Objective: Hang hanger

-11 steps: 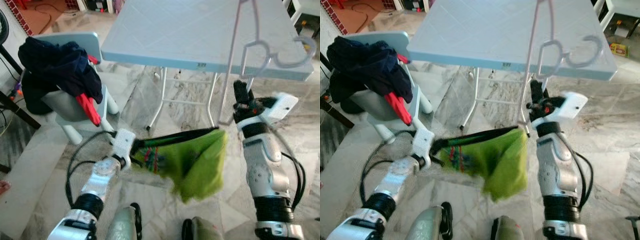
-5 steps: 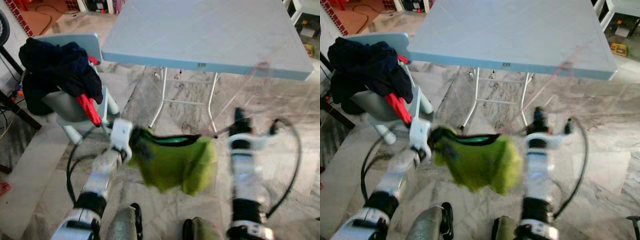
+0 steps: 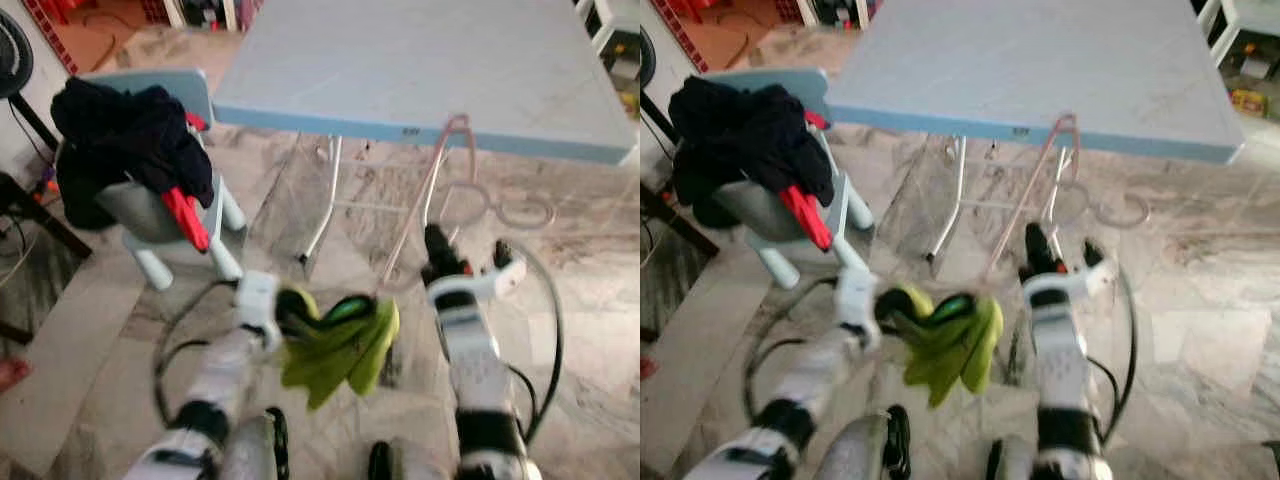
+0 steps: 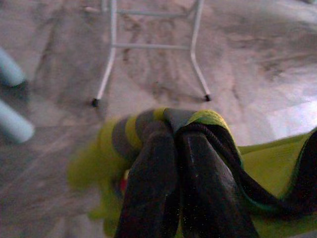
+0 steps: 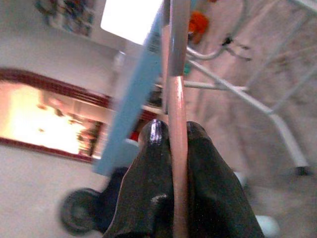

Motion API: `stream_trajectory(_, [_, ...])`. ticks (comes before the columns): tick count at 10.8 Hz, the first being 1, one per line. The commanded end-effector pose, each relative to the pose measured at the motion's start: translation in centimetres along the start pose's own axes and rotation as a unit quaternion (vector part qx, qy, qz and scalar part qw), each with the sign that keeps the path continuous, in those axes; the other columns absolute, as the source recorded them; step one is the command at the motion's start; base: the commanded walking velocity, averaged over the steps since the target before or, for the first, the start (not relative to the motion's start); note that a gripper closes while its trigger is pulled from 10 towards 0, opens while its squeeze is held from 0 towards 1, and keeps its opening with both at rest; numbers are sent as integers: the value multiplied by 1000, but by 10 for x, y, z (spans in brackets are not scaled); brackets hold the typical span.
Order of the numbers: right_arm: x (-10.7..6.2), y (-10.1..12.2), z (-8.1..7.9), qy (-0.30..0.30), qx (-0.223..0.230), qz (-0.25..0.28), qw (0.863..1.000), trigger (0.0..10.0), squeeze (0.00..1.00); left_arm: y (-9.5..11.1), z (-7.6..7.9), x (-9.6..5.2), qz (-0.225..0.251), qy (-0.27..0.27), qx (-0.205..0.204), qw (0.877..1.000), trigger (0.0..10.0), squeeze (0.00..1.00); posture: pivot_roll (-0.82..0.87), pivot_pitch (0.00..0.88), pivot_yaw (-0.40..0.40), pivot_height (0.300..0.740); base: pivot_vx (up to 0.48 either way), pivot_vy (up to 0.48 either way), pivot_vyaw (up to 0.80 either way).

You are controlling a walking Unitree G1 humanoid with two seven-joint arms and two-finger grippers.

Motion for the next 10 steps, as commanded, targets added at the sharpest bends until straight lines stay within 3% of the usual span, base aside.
stream_trajectory(1, [13, -17, -36, 41, 64, -19, 997, 10000, 0, 29, 6, 12, 36, -11, 26, 999, 0, 0, -41, 131, 62, 740, 0, 0, 0])
stream_trajectory(2, [24, -25, -77, 96, 187, -32, 977, 10000, 0, 57, 13, 23, 66, -18, 37, 997, 0, 0, -50, 128, 63, 740, 0, 0, 0])
stream_trajectory(3, [25, -25, -110, 148, 259, -39, 954, 10000, 0, 82, 13, 28, 102, -11, 34, 994, 0, 0, -57, 128, 63, 740, 0, 0, 0])
stream_trajectory(4, [18, -26, -134, 200, 295, -60, 932, 10000, 0, 103, 8, 29, 139, 4, 23, 990, 0, 0, -59, 127, 61, 740, 0, 0, 0])
stream_trajectory(5, [9, -31, -120, 199, 272, -91, 937, 10000, 0, 111, -1, 27, 157, 22, 6, 987, 0, 0, -56, 126, 61, 740, 0, 0, 0])
stream_trajectory(6, [0, -35, -90, 155, 286, -111, 939, 10000, 0, 98, -18, 23, 145, 55, 0, 988, 0, 0, -52, 127, 66, 740, 0, 0, 0])
stream_trajectory(7, [-14, -60, -95, 149, 276, -175, 933, 10000, 0, 71, -28, 20, 101, 82, -38, 991, 0, 0, -51, 132, 69, 740, 0, 0, 0])
stream_trajectory(8, [-23, -56, -153, 252, 360, -205, 874, 10000, 0, 80, -16, 24, 118, 57, -62, 989, 0, 0, -53, 135, 70, 740, 0, 0, 0])
stream_trajectory(9, [-25, -44, -169, 299, 401, -203, 842, 10000, 0, 87, -2, 28, 124, 26, -82, 989, 0, 0, -51, 133, 66, 740, 0, 0, 0])
stream_trajectory(10, [9, -57, -117, 161, 273, -155, 936, 10000, 0, 96, 16, 33, 132, -3, -66, 989, 0, 0, -50, 129, 66, 740, 0, 0, 0])
Point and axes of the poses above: a point about 5 cm out from each wrist's last joint towards the gripper, its own x axis pointing out of the wrist towards the gripper, its own y axis along the axis of the wrist's last joint, z = x × y, the point moved 6 cm from there along x, pointing out of the wrist towards the gripper, and after that the axes turned 14 degrees about x, right-handed, at the moved point
